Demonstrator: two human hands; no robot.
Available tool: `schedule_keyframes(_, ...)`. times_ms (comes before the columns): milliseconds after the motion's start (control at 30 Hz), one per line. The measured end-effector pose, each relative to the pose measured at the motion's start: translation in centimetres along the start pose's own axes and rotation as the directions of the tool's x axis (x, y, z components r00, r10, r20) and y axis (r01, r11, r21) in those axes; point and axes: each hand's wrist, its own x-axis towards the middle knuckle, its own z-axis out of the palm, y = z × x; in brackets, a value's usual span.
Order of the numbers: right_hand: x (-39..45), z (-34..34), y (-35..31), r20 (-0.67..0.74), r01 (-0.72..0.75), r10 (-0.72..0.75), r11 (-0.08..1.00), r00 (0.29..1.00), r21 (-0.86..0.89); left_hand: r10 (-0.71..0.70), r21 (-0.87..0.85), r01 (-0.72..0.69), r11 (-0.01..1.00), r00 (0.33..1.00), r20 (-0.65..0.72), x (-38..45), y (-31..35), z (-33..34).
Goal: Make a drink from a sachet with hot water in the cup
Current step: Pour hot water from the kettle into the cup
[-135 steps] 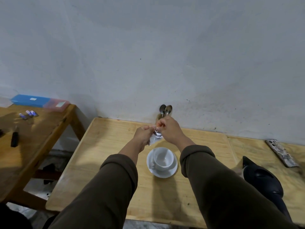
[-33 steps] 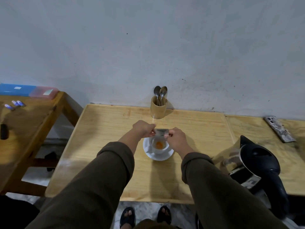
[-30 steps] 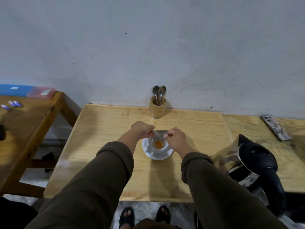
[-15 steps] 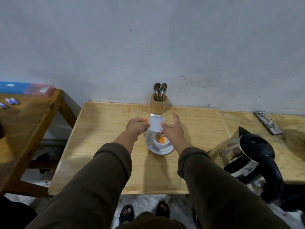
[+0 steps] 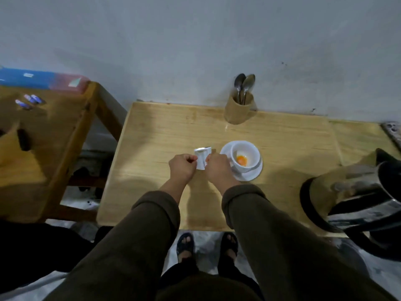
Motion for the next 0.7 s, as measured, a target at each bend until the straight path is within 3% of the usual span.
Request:
schedule_keyframes(133,0.3,1.3,-0.2,0.063,-0.017,0.02,0.999,0.998,-0.042,0.019,0.085,-0.024,0.996,0.998,0.064,0.7,-1.2,0.6)
schedule_keyframes(400,-0.2,0.3,-0.4,0.003,-0.022,0.022,1.0,1.0,0.003,-0.019,0.148,0.011,0.989,0.998,0.053,1.6,-2.0,2.3)
schedule_keyframes(533,-1.2,-1.7,-0.1,-0.093,-0.031,0.044,0.99,0.995,0.14,-0.005,0.188,-0.004,0.982,0.999,0.047,1.0,-1.4,3.1)
schedule_keyframes(700,-2.9,-4.6,2.4,-0.293,0.048,-0.006,0.99,0.956,0.134,0.006,0.23,-0.02,0.973,0.998,0.059,-0.9,0.2,4.8)
